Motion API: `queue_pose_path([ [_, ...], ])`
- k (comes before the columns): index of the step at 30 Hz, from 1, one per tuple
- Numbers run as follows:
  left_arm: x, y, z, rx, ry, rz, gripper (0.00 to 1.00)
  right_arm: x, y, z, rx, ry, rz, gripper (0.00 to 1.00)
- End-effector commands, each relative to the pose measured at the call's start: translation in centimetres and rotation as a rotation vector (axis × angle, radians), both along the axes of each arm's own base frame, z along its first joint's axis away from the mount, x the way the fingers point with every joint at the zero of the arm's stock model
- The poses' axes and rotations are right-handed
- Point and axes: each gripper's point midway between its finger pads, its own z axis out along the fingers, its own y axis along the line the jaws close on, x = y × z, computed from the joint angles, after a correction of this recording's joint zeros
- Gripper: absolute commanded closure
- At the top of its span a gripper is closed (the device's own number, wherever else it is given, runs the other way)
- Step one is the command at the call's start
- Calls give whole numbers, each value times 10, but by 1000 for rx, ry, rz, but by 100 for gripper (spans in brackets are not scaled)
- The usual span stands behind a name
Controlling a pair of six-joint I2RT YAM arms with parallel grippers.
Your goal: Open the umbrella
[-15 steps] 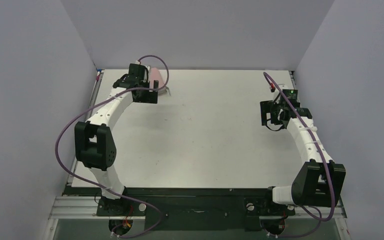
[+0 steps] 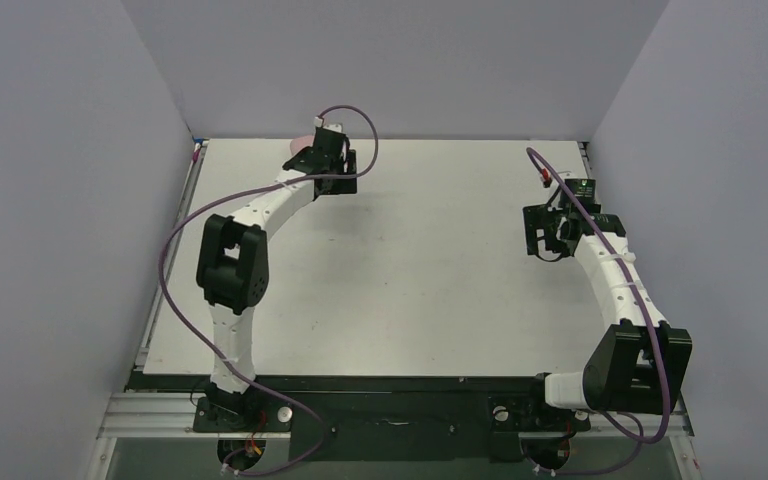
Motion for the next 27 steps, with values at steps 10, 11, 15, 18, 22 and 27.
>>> queue_pose_path([
  [10,65,-22,-32,-87,-55,91,57,10,-13,33,-60,-75,-36,10],
  [11,66,-21,-40,-82,-45,94,60,10,-14,33,-63,-73,-38,10],
  [15,76,-16,-59,-79,-23,120,64,13,-15,34,-71,-73,-44,10],
  [18,86,-12,-63,-85,-20,138,65,14,-17,36,-78,-76,-48,10],
  [22,98,-9,-69,-80,-33,143,66,15,-19,37,-86,-73,-54,10],
  [27,112,-6,-72,-59,-49,138,78,13,-20,37,-94,-70,-56,10],
])
